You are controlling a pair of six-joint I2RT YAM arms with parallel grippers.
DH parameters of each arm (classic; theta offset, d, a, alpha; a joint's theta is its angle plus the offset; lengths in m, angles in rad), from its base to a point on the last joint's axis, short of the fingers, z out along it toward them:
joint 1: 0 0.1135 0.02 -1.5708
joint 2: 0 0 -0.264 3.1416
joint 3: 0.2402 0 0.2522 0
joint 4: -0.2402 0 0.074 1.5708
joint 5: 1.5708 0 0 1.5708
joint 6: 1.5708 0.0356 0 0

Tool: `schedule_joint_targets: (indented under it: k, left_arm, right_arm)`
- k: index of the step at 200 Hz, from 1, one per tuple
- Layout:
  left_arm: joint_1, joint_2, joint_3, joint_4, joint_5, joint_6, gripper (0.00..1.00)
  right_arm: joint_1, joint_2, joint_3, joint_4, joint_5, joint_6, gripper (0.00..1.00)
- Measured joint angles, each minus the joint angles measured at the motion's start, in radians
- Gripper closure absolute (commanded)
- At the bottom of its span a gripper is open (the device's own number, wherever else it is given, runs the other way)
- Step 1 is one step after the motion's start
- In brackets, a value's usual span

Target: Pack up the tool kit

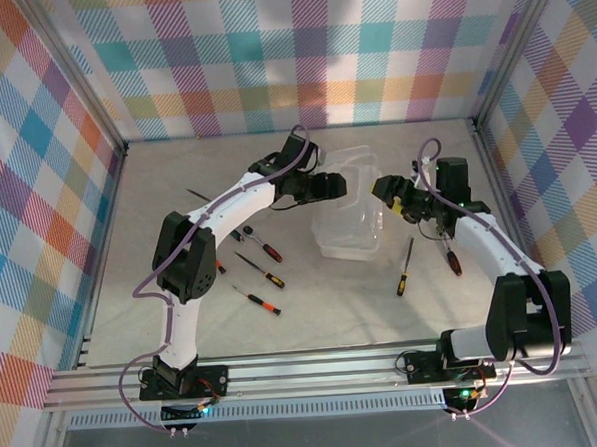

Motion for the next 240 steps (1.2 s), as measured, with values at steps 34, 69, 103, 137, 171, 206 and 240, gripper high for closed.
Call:
schedule_joint_targets:
  k: [34, 69, 103, 137, 171, 206, 240]
  left_arm:
    - [0.016, -0.009, -0.077, 0.161, 0.077, -0.07, 0.67]
    - [0.022, -0.009, -0.09, 0.193, 0.111, -0.083, 0.33]
    - [0.027, -0.022, -0.101, 0.182, 0.121, -0.057, 0.0]
    - [0.054, -0.101, -0.141, 0.136, 0.138, -0.014, 0.0]
    - [0.106, -0.188, -0.216, 0.175, 0.203, -0.003, 0.0]
    - [0.14, -0.237, -0.332, 0.306, 0.278, -0.033, 0.0]
    - [0.161, -0.26, -0.423, 0.417, 0.331, -0.082, 0.0]
  right_arm:
    - [0.0, 0.073, 0.061, -0.003, -0.051, 0.002, 0.15]
    - [0.01, 0.105, 0.104, -0.003, -0.092, 0.013, 0.16]
    - [0.025, 0.106, 0.133, -0.027, -0.095, 0.026, 0.17]
    - [0.06, 0.107, 0.201, -0.067, -0.094, 0.026, 0.17]
    - [0.124, 0.124, 0.272, -0.084, -0.083, 0.016, 0.17]
    - [0.2, 0.171, 0.328, -0.094, -0.058, 0.012, 0.18]
    - [0.267, 0.212, 0.379, -0.134, -0.005, 0.007, 0.18]
